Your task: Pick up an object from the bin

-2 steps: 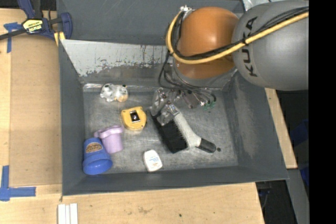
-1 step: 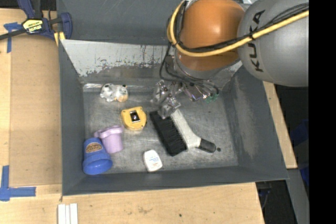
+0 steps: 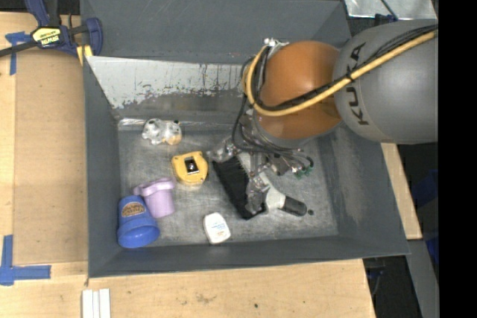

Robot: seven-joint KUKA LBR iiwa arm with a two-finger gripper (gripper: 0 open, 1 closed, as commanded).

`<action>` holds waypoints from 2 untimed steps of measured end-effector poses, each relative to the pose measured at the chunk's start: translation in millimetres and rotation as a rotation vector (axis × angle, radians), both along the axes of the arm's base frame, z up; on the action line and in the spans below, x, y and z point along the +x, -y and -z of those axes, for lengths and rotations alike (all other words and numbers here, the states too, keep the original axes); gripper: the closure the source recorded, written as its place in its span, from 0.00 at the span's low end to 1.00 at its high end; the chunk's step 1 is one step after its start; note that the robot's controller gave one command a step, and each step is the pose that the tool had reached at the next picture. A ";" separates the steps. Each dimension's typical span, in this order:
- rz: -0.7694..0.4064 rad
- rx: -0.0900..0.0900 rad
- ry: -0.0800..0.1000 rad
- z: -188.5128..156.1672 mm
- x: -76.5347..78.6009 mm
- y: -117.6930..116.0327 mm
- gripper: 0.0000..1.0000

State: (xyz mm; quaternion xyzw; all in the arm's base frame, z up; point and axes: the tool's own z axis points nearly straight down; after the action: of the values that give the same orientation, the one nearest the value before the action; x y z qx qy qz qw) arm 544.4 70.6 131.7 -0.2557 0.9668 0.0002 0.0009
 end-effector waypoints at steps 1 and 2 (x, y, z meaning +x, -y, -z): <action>0.000 0.000 0.001 -0.4 0.3 -0.2 0.00; -0.006 0.002 0.008 34.2 0.8 17.0 0.00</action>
Offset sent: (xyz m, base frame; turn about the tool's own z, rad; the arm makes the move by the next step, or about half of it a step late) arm -0.0027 -0.0309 -0.0617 -0.0071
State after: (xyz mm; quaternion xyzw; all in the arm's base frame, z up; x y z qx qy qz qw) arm 545.2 53.6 97.6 -0.2584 0.9660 0.0001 0.0049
